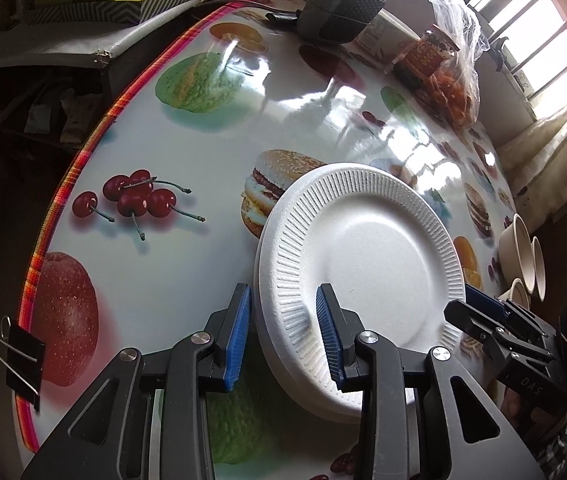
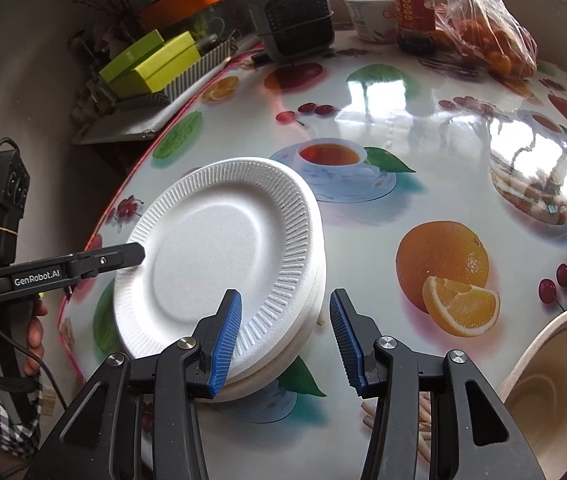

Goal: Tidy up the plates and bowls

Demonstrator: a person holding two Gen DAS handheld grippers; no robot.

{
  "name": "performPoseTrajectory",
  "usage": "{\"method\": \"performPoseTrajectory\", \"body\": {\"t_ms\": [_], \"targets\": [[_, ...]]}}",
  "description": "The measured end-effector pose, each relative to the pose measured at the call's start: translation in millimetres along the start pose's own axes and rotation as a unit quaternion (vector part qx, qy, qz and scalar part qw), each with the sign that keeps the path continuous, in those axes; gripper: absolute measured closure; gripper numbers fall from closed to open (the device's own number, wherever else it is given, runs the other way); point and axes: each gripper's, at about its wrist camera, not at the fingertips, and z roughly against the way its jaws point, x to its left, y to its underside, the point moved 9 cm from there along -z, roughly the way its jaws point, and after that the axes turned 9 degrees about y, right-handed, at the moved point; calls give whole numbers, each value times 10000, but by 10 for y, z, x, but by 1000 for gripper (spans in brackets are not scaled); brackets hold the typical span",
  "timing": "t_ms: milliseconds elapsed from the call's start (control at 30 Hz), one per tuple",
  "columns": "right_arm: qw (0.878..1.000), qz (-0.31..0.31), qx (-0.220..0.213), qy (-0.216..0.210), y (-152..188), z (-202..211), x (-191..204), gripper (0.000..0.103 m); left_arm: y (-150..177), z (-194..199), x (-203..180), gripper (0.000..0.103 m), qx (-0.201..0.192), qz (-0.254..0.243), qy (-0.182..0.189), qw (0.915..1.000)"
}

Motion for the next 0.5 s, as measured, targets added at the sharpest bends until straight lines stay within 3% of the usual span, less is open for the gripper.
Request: {"method": "performPoseTrajectory", "body": {"t_ms": [67,500], "targets": [[10000,11,-53,36,-14,42,-8,57,-18,68,-20,57,-122,-96,-102,9998],[9976,-104,-530,428,-4,440,-134,55,3,326,-391,57,-433,-539,-102,9976]]}}
